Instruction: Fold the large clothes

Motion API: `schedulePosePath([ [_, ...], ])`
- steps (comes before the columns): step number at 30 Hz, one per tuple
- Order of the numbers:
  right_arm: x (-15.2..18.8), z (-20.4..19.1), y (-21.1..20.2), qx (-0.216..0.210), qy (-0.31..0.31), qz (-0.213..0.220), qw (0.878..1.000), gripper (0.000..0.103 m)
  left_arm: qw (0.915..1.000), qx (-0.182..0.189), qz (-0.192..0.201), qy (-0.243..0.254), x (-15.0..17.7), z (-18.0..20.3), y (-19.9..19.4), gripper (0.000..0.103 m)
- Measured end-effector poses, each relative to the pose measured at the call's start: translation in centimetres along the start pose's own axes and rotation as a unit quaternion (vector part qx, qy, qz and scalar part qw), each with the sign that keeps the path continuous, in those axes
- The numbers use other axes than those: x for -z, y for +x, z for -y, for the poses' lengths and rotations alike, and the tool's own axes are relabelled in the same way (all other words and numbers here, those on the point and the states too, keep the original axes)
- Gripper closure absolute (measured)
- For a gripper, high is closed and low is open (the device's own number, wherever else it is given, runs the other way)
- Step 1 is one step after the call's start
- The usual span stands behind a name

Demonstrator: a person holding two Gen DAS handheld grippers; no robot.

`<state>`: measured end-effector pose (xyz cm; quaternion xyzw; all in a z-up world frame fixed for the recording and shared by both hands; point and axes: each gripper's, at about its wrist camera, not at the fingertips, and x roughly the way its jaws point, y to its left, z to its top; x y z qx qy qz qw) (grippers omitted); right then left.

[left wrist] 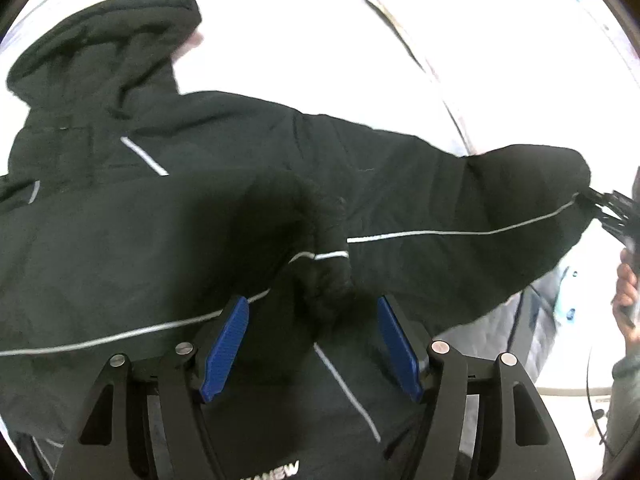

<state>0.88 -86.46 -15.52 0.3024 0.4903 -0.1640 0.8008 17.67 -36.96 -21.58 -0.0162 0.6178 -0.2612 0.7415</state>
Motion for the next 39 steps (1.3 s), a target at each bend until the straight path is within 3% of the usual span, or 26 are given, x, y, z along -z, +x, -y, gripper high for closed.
schedulePosePath([
  [2,0.0,-0.8,0.1,0.005,0.000,0.009,1.000,0.067,0.9999,0.008,0.011,-0.008,0.1,-0.9,-1.4,0.035],
  [3,0.0,-1.4,0.0,0.009,-0.001,0.010,1.000,0.084,0.9998,0.007,0.015,-0.010,0.3,-1.1,-1.8,0.035],
  [7,1.6,-6.3,-2.2,0.008,-0.032,0.030,0.999,0.084,0.9986,-0.009,0.046,-0.024,1.0,-3.6,-4.4,0.035],
  [9,3.1,-10.1,-3.6,-0.012,-0.062,0.041,0.997,0.084,0.9974,-0.014,0.060,-0.036,1.6,-5.3,-5.9,0.035],
  [15,9.3,-24.7,-4.0,-0.062,-0.182,0.033,0.981,0.084,0.9916,-0.042,0.093,-0.079,4.0,-10.9,-9.8,0.035],
  [19,15.0,-35.4,-1.6,-0.062,-0.285,0.028,0.956,0.084,0.9859,-0.048,0.108,-0.118,5.6,-14.9,-11.6,0.035],
  [22,19.8,-43.2,1.2,-0.081,-0.348,-0.003,0.934,0.084,0.9806,-0.060,0.119,-0.143,7.1,-17.6,-12.8,0.035],
  [27,26.5,-52.3,6.7,-0.100,-0.415,-0.052,0.903,0.083,0.9727,-0.071,0.126,-0.181,9.3,-21.2,-13.7,0.035],
  [31,30.8,-56.4,13.2,-0.080,-0.443,-0.098,0.888,0.080,0.9661,-0.077,0.126,-0.212,11.0,-23.9,-13.9,0.035],
  [36,33.8,-57.2,20.3,-0.042,-0.452,-0.146,0.879,0.078,0.9625,-0.088,0.116,-0.229,12.0,-26.1,-13.5,0.035],
  [39,34.5,-57.1,21.9,-0.036,-0.461,-0.151,0.874,0.075,0.9615,-0.088,0.109,-0.236,12.1,-27.1,-13.1,0.035],
])
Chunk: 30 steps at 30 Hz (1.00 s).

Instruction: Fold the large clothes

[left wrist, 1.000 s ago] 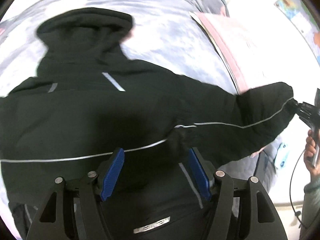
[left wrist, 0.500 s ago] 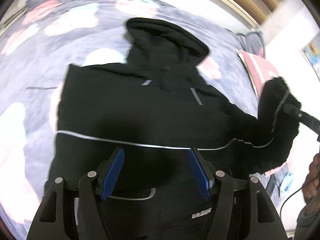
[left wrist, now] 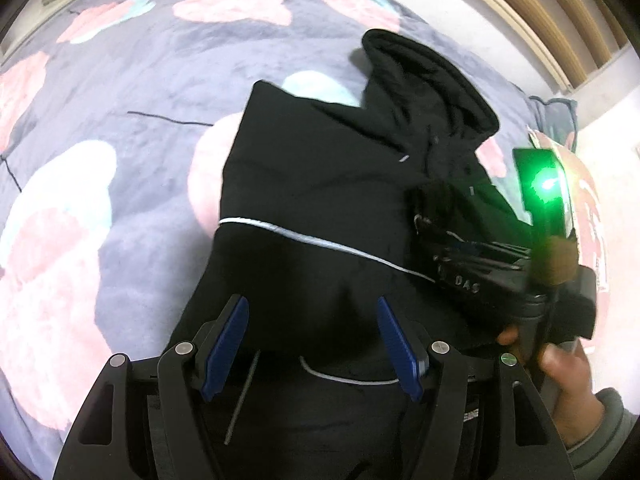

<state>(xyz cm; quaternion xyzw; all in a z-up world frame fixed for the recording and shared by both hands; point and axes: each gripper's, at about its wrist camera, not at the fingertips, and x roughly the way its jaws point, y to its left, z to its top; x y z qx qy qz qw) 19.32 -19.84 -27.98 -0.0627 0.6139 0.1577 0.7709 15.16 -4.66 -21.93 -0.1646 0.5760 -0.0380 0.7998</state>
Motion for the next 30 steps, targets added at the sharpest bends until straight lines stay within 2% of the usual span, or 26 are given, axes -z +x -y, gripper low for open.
schedulePosePath([
  [4,0.4,1.4,-2.7,-0.061,-0.004,0.000,0.998,0.062,0.9997,0.022,0.000,0.006,-0.8,0.6,0.6,0.035],
  [5,0.6,2.1,-4.1,-0.081,-0.003,0.005,0.997,0.062,0.9991,0.040,0.000,0.011,-1.2,1.2,0.8,0.035],
  [6,1.0,3.1,-5.8,-0.099,0.000,0.018,0.995,0.057,0.9982,0.058,-0.001,0.015,-1.4,1.7,1.0,0.035],
  [7,1.5,4.3,-7.5,-0.108,0.006,0.034,0.994,0.049,0.9966,0.080,-0.002,0.020,-1.8,2.3,1.3,0.035],
  [8,2.0,5.3,-8.8,-0.110,0.010,0.047,0.993,0.045,0.9947,0.100,-0.004,0.024,-2.2,3.0,1.5,0.035],
  [9,2.4,6.4,-10.0,-0.104,0.015,0.060,0.993,0.042,0.9933,0.112,-0.005,0.026,-2.6,3.8,2.1,0.035],
  [11,3.9,9.3,-12.0,-0.078,0.034,0.078,0.993,0.041,0.9888,0.144,-0.016,0.035,-3.3,5.5,3.7,0.035],
  [14,5.6,12.6,-12.7,-0.047,0.065,0.073,0.994,0.041,0.9848,0.164,-0.042,0.038,-4.3,7.4,6.8,0.035],
  [16,7.2,14.2,-12.6,-0.021,0.081,0.063,0.995,0.041,0.9821,0.172,-0.062,0.045,-4.7,8.7,8.4,0.035],
  [20,8.9,16.7,-12.5,-0.022,0.124,0.052,0.991,0.041,0.9800,0.164,-0.098,0.054,-5.0,11.0,12.4,0.035],
  [21,9.4,17.2,-12.4,-0.018,0.129,0.049,0.990,0.041,0.9791,0.170,-0.097,0.055,-4.9,11.3,12.7,0.040],
  [22,9.8,17.6,-12.3,-0.008,0.132,0.047,0.990,0.041,0.9786,0.175,-0.092,0.057,-4.8,11.5,12.8,0.062],
  [23,9.9,17.6,-12.6,0.000,0.133,0.046,0.990,0.041,0.9787,0.172,-0.094,0.060,-4.8,11.8,13.1,0.069],
  [24,10.1,17.8,-12.7,0.007,0.134,0.046,0.990,0.041,0.9794,0.169,-0.090,0.063,-4.8,12.1,12.9,0.080],
  [25,10.2,18.3,-13.0,0.014,0.137,0.049,0.989,0.041,0.9795,0.174,-0.076,0.067,-4.8,12.2,12.2,0.083],
  [28,10.0,19.3,-14.1,0.027,0.147,0.064,0.987,0.041,0.9793,0.190,-0.023,0.066,-5.2,12.0,7.9,0.085],
  [30,9.6,20.0,-14.7,0.033,0.152,0.074,0.985,0.041,0.9808,0.188,0.013,0.052,-5.9,10.5,4.7,0.085],
])
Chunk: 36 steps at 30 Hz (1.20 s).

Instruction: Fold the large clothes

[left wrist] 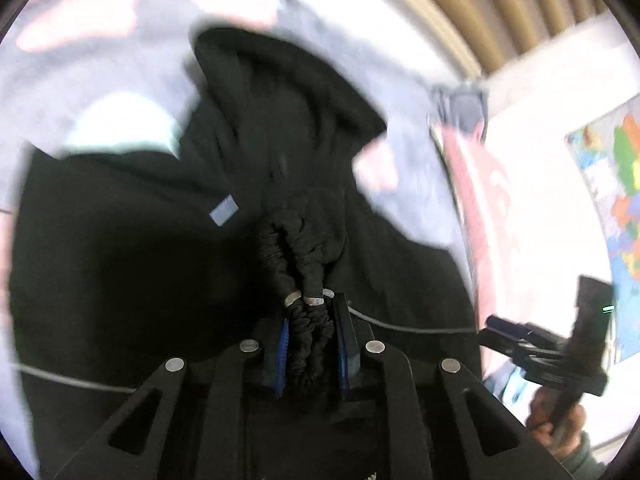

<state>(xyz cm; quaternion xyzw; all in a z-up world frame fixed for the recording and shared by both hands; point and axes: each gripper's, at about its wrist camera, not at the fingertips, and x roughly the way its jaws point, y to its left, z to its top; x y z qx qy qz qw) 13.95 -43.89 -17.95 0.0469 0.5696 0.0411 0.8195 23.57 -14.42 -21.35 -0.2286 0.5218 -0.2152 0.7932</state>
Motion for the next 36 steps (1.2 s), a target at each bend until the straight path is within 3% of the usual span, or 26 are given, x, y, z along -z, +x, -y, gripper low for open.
schedulePosePath([
  [3,-0.8,-0.3,1.0,0.001,-0.001,-0.003,1.000,0.041,0.9983,-0.031,0.045,-0.020,-0.7,-2.5,-4.8,0.085],
  [5,-1.1,-1.1,2.8,-0.003,-0.009,-0.014,1.000,0.041,0.9957,-0.068,0.050,-0.038,-0.5,-5.5,-6.8,0.084],
  [8,-0.9,-2.8,7.1,0.010,-0.028,-0.047,0.998,0.041,0.9923,-0.095,0.007,-0.079,1.0,-9.5,-5.9,0.084],
  [11,-0.3,-4.3,11.1,0.067,-0.047,-0.073,0.994,0.039,0.9863,-0.134,-0.040,-0.086,3.3,-12.2,-2.6,0.075],
  [15,-0.3,-5.2,12.6,0.097,-0.061,-0.079,0.990,0.035,0.9853,-0.130,-0.037,-0.104,3.9,-12.9,-1.5,0.071],
  [19,-0.9,-4.6,11.5,0.078,-0.046,-0.092,0.992,0.035,0.9860,-0.131,-0.052,-0.089,2.4,-12.1,-3.0,0.070],
  [23,-0.4,-3.6,6.7,0.042,-0.019,-0.055,0.997,0.034,0.9888,-0.129,0.010,-0.074,2.0,-11.1,-9.4,0.066],
  [25,0.6,-3.7,4.8,0.040,-0.022,-0.038,0.998,0.034,0.9894,-0.115,0.044,-0.077,2.3,-10.7,-12.3,0.048],
  [27,2.0,-4.0,4.5,0.048,-0.027,-0.041,0.998,0.034,0.9909,-0.097,0.066,-0.066,2.4,-9.8,-13.4,0.047],
  [30,4.3,-4.3,6.2,0.055,-0.017,-0.073,0.996,0.034,0.9952,-0.079,0.037,-0.045,2.9,-8.1,-10.7,0.047],
  [32,5.6,-5.0,7.5,0.073,-0.017,-0.077,0.994,0.034,0.9961,-0.084,0.005,-0.027,3.3,-6.7,-6.7,0.047],
  [34,6.4,-5.6,9.0,0.100,-0.026,-0.081,0.991,0.030,0.9892,-0.142,-0.032,-0.022,4.2,-7.5,-4.0,0.047],
  [35,6.4,-5.6,9.5,0.102,-0.023,-0.087,0.991,0.030,0.9805,-0.184,-0.058,-0.038,4.6,-8.7,-1.8,0.048],
  [36,6.4,-5.6,9.9,0.104,-0.012,-0.094,0.990,0.029,0.9792,-0.185,-0.064,-0.053,4.8,-9.6,-0.9,0.048],
])
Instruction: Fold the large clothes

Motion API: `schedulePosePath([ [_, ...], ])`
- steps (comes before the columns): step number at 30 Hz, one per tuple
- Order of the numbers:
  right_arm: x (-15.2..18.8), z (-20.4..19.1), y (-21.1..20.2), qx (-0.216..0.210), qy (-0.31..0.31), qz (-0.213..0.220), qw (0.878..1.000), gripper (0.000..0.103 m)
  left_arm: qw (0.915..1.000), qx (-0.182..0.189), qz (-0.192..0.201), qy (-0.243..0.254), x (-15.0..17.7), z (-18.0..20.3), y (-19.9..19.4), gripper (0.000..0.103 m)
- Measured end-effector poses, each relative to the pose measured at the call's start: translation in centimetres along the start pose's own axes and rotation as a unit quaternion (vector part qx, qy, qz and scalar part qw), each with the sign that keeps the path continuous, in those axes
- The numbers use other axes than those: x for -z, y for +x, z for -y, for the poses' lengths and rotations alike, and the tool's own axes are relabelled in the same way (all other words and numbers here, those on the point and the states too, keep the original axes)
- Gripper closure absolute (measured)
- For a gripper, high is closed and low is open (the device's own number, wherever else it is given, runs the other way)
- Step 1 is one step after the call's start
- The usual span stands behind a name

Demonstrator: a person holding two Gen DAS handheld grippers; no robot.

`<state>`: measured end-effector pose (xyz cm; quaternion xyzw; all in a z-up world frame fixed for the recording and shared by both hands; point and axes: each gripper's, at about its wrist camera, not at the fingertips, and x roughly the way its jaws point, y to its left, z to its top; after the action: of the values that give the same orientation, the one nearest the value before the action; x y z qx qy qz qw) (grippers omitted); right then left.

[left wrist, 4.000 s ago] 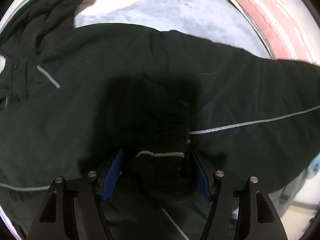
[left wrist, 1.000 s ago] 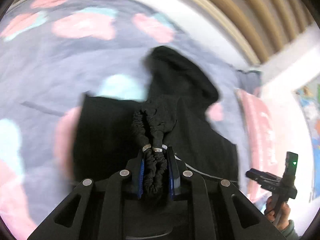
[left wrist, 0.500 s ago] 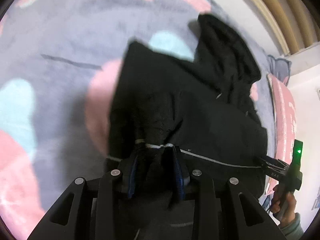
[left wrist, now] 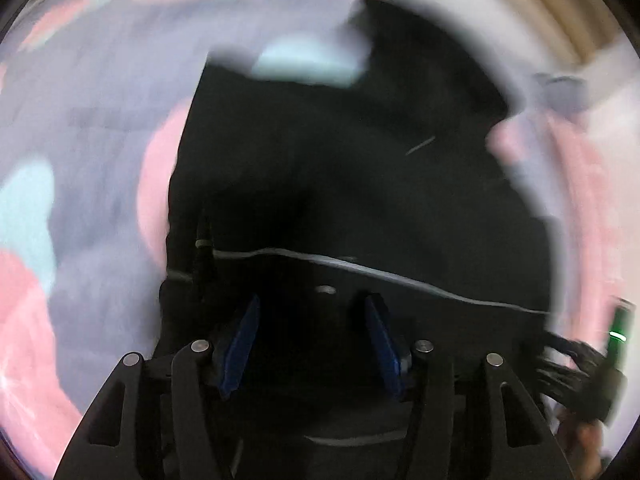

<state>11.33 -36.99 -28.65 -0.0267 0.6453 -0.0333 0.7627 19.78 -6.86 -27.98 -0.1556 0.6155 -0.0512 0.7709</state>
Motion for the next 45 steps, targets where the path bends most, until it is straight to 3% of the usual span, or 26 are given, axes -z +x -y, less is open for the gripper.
schedulePosePath([
  [3,-0.3,0.1,0.0,0.004,0.020,-0.015,1.000,0.028,0.9998,0.008,-0.009,-0.014,-0.6,-0.5,0.3,0.048],
  [7,0.5,0.9,-3.1,-0.018,0.073,-0.019,0.997,0.028,0.9983,0.042,-0.015,0.036,-1.0,-0.1,-3.0,0.048],
  [11,3.0,1.2,-8.2,-0.053,0.128,0.024,0.990,0.028,0.9929,0.091,0.000,0.077,-1.2,-1.6,-8.2,0.048],
  [15,5.5,1.3,-12.4,-0.058,0.170,0.067,0.981,0.028,0.9879,0.103,0.011,0.116,-2.7,-2.2,-11.7,0.048],
  [21,5.4,1.7,-17.9,-0.073,0.217,0.123,0.966,0.028,0.9794,0.104,0.048,0.166,-4.2,-0.4,-15.1,0.048],
  [26,0.6,1.3,-19.7,-0.055,0.168,0.156,0.972,0.028,0.9798,0.113,0.077,0.146,-7.7,1.3,-15.6,0.048],
  [30,-4.7,2.4,-18.8,-0.074,0.152,0.168,0.971,0.028,0.9828,0.114,0.094,0.111,-11.2,1.9,-14.5,0.048],
  [34,-12.0,3.2,-14.5,-0.098,0.140,0.157,0.973,0.026,0.9878,0.090,0.091,0.089,-15.3,2.8,-11.3,0.048],
  [37,-17.9,3.5,-10.6,-0.091,0.127,0.156,0.975,0.026,0.9896,0.076,0.086,0.086,-18.4,3.8,-8.4,0.048],
  [45,-27.8,3.8,-1.3,-0.082,0.094,0.128,0.984,0.026,0.9919,0.070,0.075,0.074,-27.3,6.5,0.6,0.048],
])
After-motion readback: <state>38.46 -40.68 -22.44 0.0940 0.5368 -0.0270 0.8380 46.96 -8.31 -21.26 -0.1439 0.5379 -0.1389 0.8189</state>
